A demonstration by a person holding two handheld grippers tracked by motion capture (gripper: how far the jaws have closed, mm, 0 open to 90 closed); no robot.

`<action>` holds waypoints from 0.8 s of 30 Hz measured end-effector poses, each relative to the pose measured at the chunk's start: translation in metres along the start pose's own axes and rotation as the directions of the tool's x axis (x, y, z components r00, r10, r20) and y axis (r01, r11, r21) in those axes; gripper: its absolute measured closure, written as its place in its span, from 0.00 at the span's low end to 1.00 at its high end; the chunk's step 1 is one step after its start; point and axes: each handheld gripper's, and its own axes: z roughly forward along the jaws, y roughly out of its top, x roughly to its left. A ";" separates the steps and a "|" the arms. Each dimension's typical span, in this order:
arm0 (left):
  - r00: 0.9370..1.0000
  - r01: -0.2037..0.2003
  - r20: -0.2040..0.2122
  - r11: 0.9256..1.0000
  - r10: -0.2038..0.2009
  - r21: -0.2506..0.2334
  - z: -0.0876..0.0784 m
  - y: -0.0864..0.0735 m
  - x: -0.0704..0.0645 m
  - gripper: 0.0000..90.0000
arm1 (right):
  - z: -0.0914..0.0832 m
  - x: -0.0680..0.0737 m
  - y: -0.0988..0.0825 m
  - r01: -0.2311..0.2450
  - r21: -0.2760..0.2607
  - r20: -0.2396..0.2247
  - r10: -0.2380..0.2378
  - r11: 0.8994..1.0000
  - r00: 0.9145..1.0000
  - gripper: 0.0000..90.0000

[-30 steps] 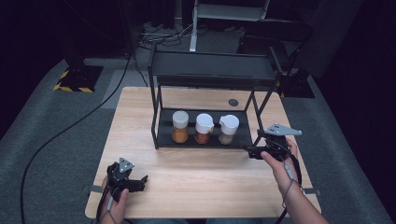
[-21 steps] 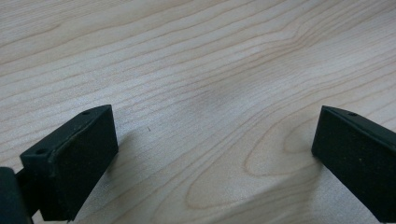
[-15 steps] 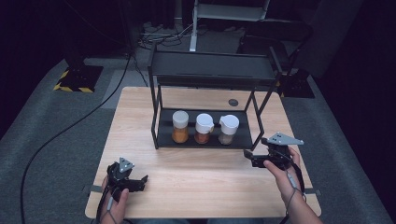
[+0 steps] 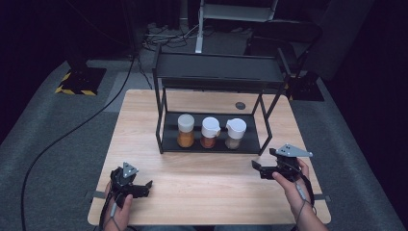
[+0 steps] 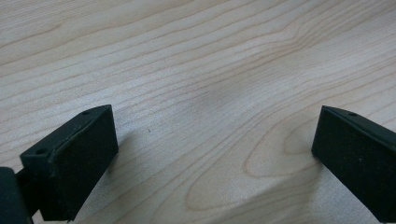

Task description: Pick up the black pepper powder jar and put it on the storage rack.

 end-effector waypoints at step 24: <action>1.000 0.000 0.000 1.000 0.000 0.000 0.000 0.000 0.000 0.00 | 0.011 -0.001 -0.038 0.001 0.056 0.019 -0.002 0.998 1.000 0.08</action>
